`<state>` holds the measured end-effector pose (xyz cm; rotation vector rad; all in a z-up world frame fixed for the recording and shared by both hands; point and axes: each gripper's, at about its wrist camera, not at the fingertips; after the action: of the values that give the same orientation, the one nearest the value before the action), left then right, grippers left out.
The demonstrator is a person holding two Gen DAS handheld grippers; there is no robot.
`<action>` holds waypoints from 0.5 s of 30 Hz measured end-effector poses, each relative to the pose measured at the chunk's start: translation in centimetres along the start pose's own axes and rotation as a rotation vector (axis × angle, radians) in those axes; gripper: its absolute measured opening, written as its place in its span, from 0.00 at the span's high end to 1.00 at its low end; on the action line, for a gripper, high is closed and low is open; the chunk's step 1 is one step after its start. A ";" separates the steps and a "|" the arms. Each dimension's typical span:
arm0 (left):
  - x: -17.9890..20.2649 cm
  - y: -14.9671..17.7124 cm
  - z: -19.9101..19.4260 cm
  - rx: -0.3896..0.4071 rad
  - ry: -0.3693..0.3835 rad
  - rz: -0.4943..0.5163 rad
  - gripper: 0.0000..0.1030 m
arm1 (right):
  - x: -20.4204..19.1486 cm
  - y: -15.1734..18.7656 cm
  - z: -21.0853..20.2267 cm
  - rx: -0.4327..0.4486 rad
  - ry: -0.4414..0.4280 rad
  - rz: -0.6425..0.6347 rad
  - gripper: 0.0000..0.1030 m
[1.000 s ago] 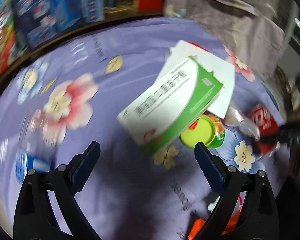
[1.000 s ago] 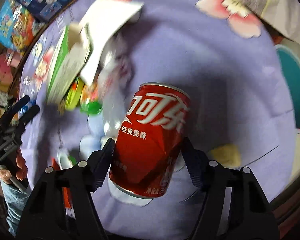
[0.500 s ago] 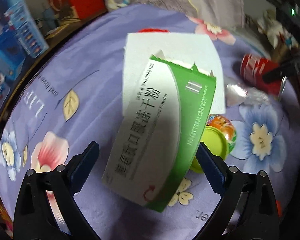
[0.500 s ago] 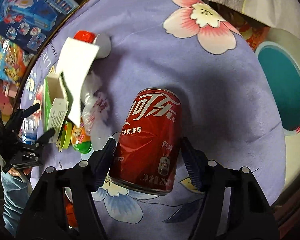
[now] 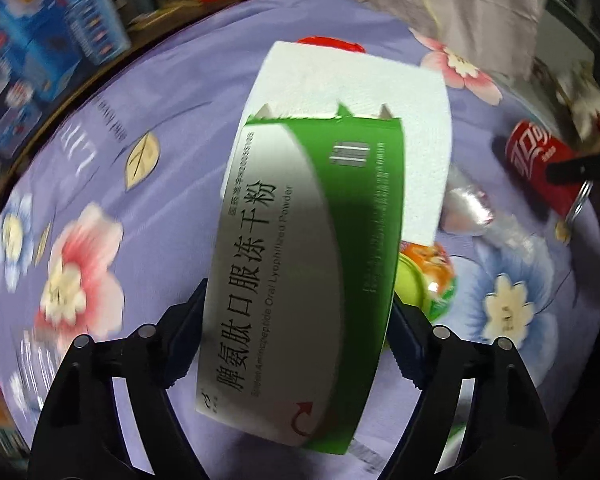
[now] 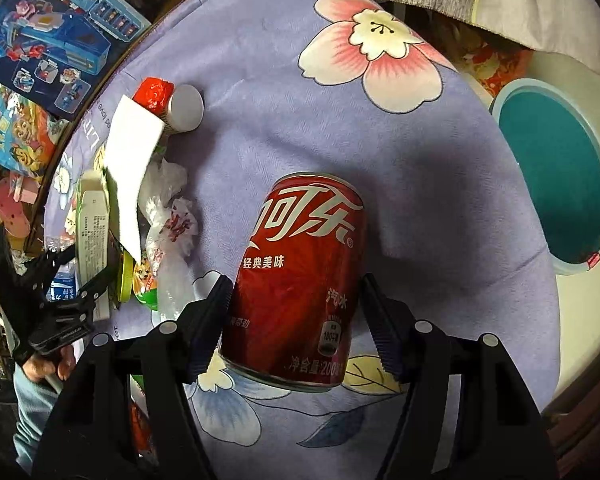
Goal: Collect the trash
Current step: 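Carry the can and medicine box over the teal bin and release both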
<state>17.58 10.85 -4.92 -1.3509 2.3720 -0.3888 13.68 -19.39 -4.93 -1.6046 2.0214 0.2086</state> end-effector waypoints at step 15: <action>9.4 -2.2 -7.0 0.046 0.080 -0.092 0.23 | 5.4 -0.3 -5.6 0.093 -0.121 0.018 0.39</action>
<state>11.68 1.93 0.40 -1.4519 2.3549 -0.5297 11.43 -26.50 -2.88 -1.4817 1.9254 0.2100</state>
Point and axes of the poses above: each gripper's, at about its wrist camera, not at the fingertips, and z roughly the way its jaws point, x to its right, y to its underside, and after that the axes turned 8 degrees about -y, right-handed
